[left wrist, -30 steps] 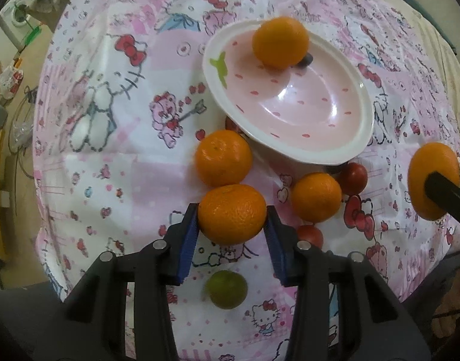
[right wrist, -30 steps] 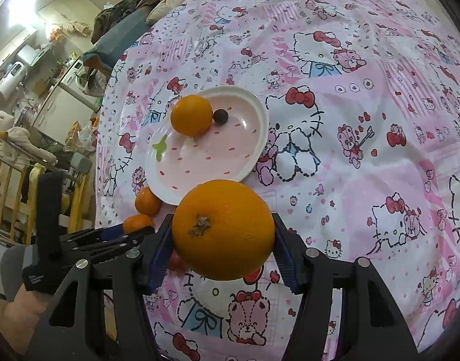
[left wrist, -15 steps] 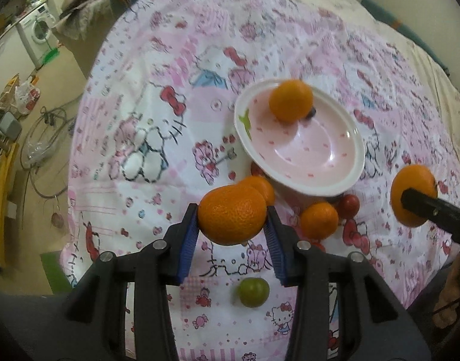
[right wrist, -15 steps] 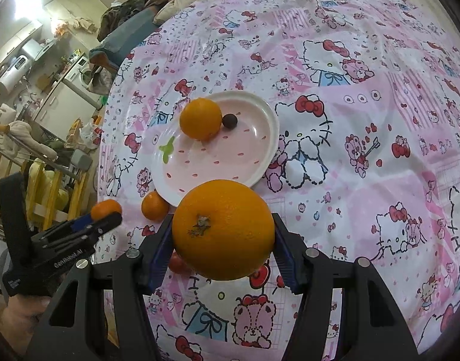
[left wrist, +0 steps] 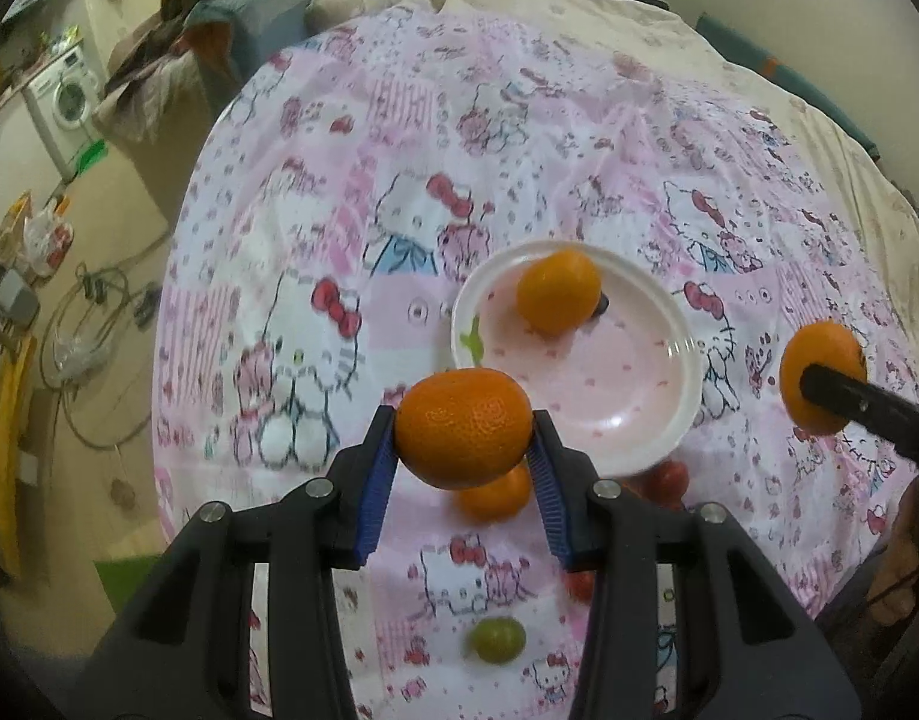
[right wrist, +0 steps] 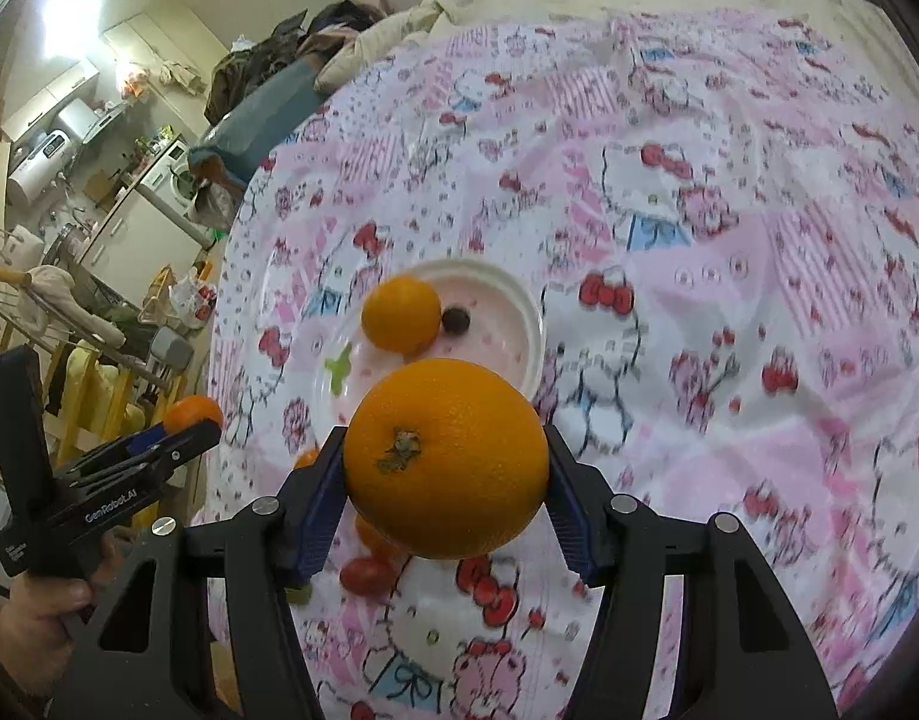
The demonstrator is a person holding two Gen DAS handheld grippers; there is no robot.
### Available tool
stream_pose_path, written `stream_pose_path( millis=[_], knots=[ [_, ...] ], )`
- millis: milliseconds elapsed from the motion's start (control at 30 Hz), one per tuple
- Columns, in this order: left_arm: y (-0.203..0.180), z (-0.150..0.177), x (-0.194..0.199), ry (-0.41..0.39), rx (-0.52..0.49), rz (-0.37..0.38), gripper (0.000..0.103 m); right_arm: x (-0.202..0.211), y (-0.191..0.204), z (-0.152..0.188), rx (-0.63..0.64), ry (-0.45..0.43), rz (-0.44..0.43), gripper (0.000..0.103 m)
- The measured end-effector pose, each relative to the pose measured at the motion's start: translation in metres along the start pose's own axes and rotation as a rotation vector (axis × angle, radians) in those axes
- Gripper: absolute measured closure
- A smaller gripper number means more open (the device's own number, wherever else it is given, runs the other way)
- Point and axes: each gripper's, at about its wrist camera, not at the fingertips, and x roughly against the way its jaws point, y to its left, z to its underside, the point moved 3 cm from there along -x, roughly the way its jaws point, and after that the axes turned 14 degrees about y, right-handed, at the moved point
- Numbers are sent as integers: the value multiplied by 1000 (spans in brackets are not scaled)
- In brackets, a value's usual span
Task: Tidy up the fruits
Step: 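Place the mandarin on the plate with the left gripper while the right carries the orange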
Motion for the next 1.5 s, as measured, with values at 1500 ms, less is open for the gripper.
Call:
stream_pose_path(
  millis=[1500],
  knots=[
    [-29, -79, -116, 123, -110, 0, 63, -138, -24, -97, -1, 242, -48, 38]
  ],
)
